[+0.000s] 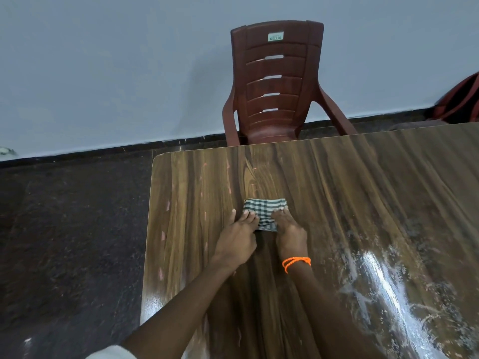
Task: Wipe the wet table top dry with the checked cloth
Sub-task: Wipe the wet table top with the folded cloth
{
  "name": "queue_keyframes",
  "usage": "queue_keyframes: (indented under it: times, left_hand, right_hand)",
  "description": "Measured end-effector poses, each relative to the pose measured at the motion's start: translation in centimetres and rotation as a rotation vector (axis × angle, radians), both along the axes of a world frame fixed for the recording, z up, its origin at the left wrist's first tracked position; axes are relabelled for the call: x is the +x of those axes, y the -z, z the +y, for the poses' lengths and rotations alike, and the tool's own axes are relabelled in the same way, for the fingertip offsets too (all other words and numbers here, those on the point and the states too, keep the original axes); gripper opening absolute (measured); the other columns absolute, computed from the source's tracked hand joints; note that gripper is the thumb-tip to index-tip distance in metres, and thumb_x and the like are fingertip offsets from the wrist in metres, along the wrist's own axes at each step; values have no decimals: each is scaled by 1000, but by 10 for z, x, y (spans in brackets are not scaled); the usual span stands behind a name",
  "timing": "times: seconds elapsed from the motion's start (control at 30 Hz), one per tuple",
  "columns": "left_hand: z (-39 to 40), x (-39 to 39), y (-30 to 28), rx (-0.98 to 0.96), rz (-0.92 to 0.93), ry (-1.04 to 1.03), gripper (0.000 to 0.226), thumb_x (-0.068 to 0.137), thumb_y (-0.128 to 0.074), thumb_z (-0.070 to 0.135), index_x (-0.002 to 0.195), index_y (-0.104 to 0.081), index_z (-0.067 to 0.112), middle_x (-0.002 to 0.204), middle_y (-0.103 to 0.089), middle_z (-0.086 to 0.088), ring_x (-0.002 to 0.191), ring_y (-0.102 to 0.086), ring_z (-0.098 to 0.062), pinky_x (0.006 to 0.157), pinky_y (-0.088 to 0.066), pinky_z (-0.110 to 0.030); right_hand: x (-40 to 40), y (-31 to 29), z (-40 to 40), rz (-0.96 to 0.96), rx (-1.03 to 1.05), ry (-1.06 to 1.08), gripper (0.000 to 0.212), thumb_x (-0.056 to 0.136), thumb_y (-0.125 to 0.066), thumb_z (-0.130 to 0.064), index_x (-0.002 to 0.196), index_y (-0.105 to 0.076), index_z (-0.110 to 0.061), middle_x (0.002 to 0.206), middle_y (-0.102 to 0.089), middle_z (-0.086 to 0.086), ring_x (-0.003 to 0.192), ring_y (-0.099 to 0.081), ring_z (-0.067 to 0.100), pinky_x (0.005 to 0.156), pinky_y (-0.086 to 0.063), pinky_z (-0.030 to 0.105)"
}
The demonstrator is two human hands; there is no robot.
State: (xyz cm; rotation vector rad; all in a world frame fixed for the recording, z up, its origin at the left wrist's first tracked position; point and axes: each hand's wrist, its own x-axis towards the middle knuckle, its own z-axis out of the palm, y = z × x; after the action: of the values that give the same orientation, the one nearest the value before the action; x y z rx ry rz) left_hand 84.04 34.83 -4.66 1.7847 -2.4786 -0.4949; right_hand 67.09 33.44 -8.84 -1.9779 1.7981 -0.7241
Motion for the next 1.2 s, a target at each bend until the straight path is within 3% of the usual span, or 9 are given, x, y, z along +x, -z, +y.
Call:
queue_keyframes:
  times: [0.2, 0.37, 0.53, 0.63, 0.77, 0.9, 1.03, 1.2]
  left_hand:
    - [36, -4, 7, -58, 49, 62, 59, 88, -41, 22, 146, -44, 8, 152, -42, -10, 145, -30, -21, 123, -7, -45]
    - [2, -37, 11, -88, 64, 58, 58, 95, -29, 36, 142, -49, 10, 148, -48, -12, 141, -36, -26, 122, -14, -46]
    - [-57, -30, 11, -107, -54, 23, 59, 97, -35, 36, 147, -40, 5, 154, -40, -12, 145, -30, -25, 121, -3, -42]
    - [-68, -10, 8, -100, -115, 1, 58, 98, -38, 33, 149, -37, 6, 155, -37, -11, 146, -28, -24, 123, -4, -44]
    - [-51, 16, 14, -84, -132, 8, 59, 97, -33, 36, 147, -41, 5, 152, -42, -12, 144, -33, -24, 122, -8, -45]
    - [-22, 6, 16, -97, -81, 37, 62, 98, -29, 43, 142, -48, 3, 146, -49, -15, 140, -39, -27, 121, -17, -46]
    - [-28, -20, 16, -105, -53, 91, 65, 98, -28, 45, 144, -45, 3, 149, -45, -16, 143, -34, -27, 121, -15, -46]
    - [-81, -35, 18, -162, -133, 120, 65, 98, -19, 41, 144, -44, 1, 150, -44, -16, 143, -34, -28, 123, -9, -46]
  right_hand:
    - [-24, 2, 28, 20, -27, -98, 46, 75, -65, 15, 111, -70, -13, 119, -67, 2, 122, -54, 18, 93, -50, 30]
    - [-42, -4, -3, 61, -14, 7, 50, 69, -66, 17, 111, -70, -11, 119, -66, 6, 119, -56, 24, 93, -47, 33]
    - [-16, -1, -58, 88, 15, 47, 47, 75, -61, 11, 115, -68, -11, 123, -64, 9, 122, -53, 31, 92, -47, 33]
    - [7, 0, -74, 76, 20, -3, 43, 77, -59, 10, 114, -68, -11, 122, -65, 10, 122, -52, 35, 91, -48, 36]
    - [21, 0, -61, 96, 10, -108, 47, 76, -57, 9, 116, -68, -15, 123, -64, 5, 122, -53, 32, 86, -52, 39]
    - [3, 0, -31, 99, 11, -151, 53, 72, -60, 10, 119, -66, -15, 125, -63, 4, 124, -52, 27, 92, -50, 38]
    - [-28, 2, -32, 105, 1, -82, 56, 69, -57, 9, 119, -67, -16, 124, -64, 3, 125, -51, 24, 97, -44, 32]
    - [-29, 0, -82, 80, 8, 69, 52, 69, -62, 13, 112, -71, -16, 120, -66, 5, 122, -54, 26, 93, -44, 28]
